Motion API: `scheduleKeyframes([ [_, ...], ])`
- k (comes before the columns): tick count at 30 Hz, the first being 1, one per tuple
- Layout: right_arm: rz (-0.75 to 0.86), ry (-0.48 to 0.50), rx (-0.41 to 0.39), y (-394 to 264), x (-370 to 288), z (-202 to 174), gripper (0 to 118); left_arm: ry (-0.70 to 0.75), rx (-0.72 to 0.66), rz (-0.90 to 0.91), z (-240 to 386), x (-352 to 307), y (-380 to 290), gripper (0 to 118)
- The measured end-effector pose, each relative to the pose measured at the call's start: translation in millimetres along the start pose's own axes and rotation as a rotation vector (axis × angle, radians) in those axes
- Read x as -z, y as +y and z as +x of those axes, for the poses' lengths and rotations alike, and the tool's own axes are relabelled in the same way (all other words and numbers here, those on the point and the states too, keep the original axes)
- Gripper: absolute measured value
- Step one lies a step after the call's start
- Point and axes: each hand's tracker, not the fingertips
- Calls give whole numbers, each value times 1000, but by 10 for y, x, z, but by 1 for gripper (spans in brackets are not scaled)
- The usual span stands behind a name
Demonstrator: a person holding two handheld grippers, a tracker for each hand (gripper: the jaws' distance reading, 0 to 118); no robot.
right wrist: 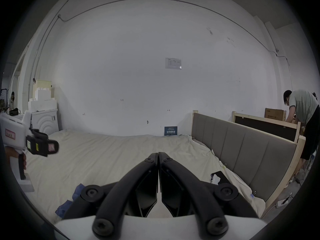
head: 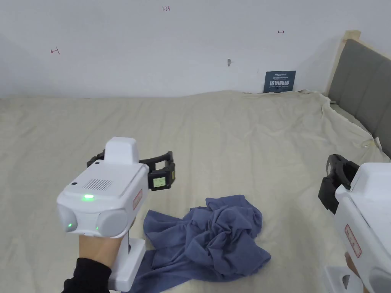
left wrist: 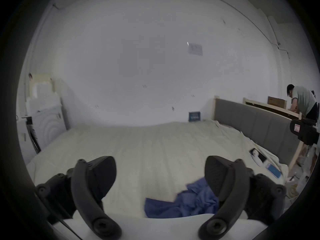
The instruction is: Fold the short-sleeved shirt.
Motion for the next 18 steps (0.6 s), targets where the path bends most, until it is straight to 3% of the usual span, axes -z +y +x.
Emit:
scheduleKeyframes([
  [5,21,9,-3,53,-1,-91,0,99,31,152,-173,-236,-162,58],
  [8,30,14,-9,82,-24,-167,0,147,34,170,-231,-298,-244,10],
  [9,31,16,-10,84,-26,-179,0,141,30,168,-257,-300,-258,2],
  [18,28,28,-6,59,-17,-238,0,110,-37,129,-385,-287,-352,0],
])
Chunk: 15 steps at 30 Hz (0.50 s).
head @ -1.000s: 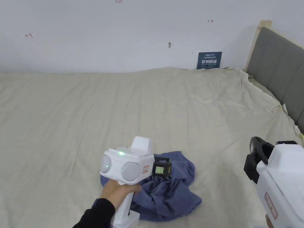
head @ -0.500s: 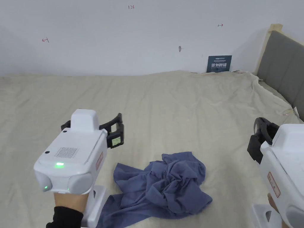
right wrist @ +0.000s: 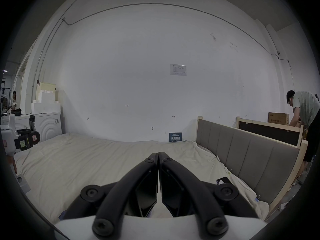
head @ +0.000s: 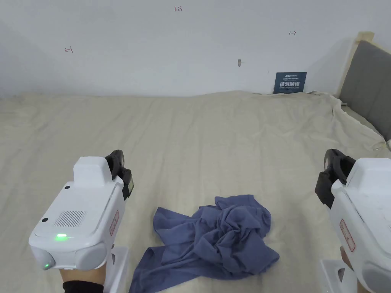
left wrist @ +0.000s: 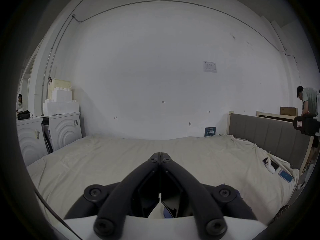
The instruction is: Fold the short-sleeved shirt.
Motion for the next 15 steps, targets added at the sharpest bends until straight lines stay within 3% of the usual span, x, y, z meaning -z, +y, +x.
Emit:
scheduleKeyframes([
  [3,-3,4,3,-5,4,-9,0,-21,-5,-58,-18,48,-16,0],
  [11,-42,7,10,-132,77,27,0,-75,-120,-571,-112,357,-608,0],
  [15,-65,9,5,-220,126,58,0,-76,-154,-699,-97,351,-1042,0],
])
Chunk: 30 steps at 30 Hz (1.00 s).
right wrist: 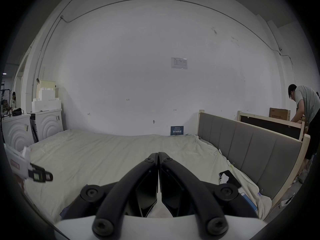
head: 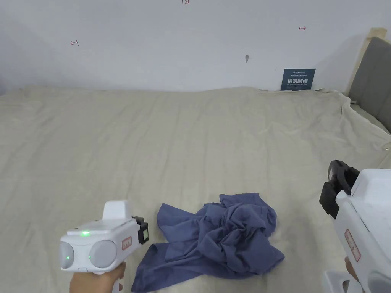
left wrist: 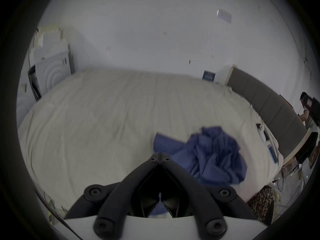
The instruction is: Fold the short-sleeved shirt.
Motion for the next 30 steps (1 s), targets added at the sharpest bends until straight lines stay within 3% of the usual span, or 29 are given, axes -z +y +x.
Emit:
scheduleKeyframes([
  [5,-26,5,-2,-58,19,-41,0,-6,-51,-172,-43,263,-379,0],
  [9,-48,10,-4,-92,35,-87,0,33,-10,-253,-4,391,-578,11],
  [10,-53,10,-9,-92,33,-116,0,39,-11,-268,7,432,-610,21],
  [12,-62,14,-13,-105,42,-137,0,66,-6,-297,26,486,-668,66],
  [14,-71,20,-9,-156,80,-102,0,77,2,-293,54,533,-711,87],
  [15,-74,21,-9,-169,91,-98,0,83,13,-291,66,553,-724,89],
  [18,-84,22,-8,-195,116,-108,0,91,41,-325,88,683,-758,87],
  [19,-89,23,-5,-203,126,-109,0,96,43,-345,88,733,-776,80],
  [20,-92,24,-3,-210,134,-108,0,87,41,-362,91,757,-793,65],
  [22,-98,25,-3,-212,140,-120,0,101,72,-343,120,715,-804,61],
  [23,-100,26,-5,-219,152,-122,0,111,74,-350,133,706,-792,49],
  [25,-111,30,-6,-240,202,-117,0,72,81,-322,128,671,-764,7],
  [30,-228,65,9,-400,524,-57,0,19,58,-276,118,551,-653,2],
])
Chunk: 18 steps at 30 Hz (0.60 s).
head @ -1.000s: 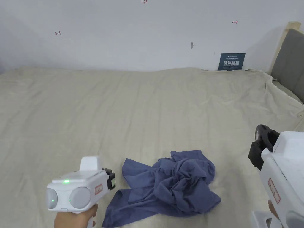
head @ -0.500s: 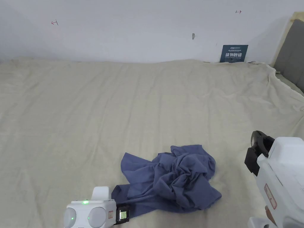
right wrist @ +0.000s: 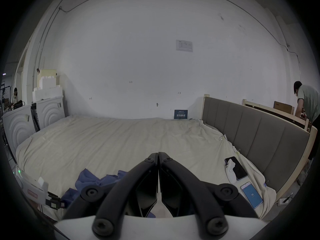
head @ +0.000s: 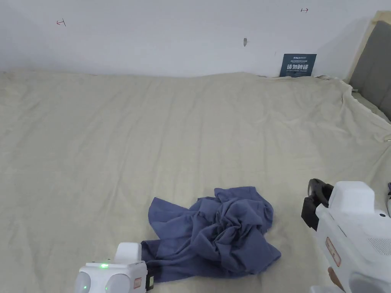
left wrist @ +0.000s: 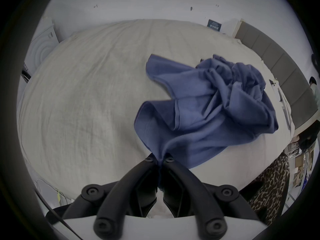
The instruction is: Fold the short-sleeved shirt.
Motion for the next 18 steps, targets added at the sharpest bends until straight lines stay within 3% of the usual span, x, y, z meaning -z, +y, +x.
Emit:
scheduleKeyframes([
  [4,-161,31,-20,-117,554,65,2,-76,-34,63,-58,-214,118,2],
  [5,-207,38,-15,-154,717,82,10,-83,-29,76,-65,-260,143,2],
  [6,-242,50,4,-193,855,105,25,-87,-27,86,-65,-302,186,2],
  [9,-329,27,-26,-363,1319,132,45,-106,-28,107,-77,-375,256,2],
  [11,-402,46,-18,-470,1618,161,79,-114,-30,115,-66,-396,303,2],
  [13,-469,38,4,-547,1814,116,86,-121,-31,114,-62,-394,325,2],
  [18,-599,47,58,-732,2230,54,86,-125,-30,114,-46,-373,358,2],
])
